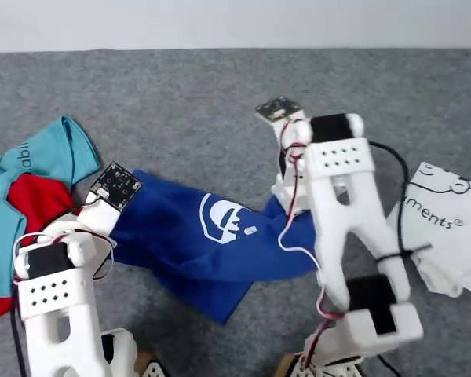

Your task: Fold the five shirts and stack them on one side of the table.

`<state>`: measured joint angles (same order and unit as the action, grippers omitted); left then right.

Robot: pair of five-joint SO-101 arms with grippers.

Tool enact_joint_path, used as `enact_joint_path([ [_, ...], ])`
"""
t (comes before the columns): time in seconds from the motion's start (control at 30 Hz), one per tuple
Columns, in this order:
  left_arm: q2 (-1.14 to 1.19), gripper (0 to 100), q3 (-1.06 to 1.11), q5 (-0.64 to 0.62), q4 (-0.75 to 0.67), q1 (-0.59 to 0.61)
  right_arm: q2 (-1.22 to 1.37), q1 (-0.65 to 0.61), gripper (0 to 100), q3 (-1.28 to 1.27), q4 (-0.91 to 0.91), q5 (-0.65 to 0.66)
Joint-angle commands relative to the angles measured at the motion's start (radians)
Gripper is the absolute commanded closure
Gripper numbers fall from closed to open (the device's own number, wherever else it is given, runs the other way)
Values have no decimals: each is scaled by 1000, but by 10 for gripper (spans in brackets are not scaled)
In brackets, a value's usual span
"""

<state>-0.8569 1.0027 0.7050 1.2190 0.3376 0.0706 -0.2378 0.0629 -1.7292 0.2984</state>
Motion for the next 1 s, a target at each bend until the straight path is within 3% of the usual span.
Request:
enact_joint_path([
  [0.0,-17,991,-2,11,2,8,94,-22,762,57,44,-48],
  [0.4,-17,991,-1,11,2,8,449,-44,762,420,-59,-43],
  [0.97,-21,991,61,11,-55,5,444,-1,786,344,-68,8],
])
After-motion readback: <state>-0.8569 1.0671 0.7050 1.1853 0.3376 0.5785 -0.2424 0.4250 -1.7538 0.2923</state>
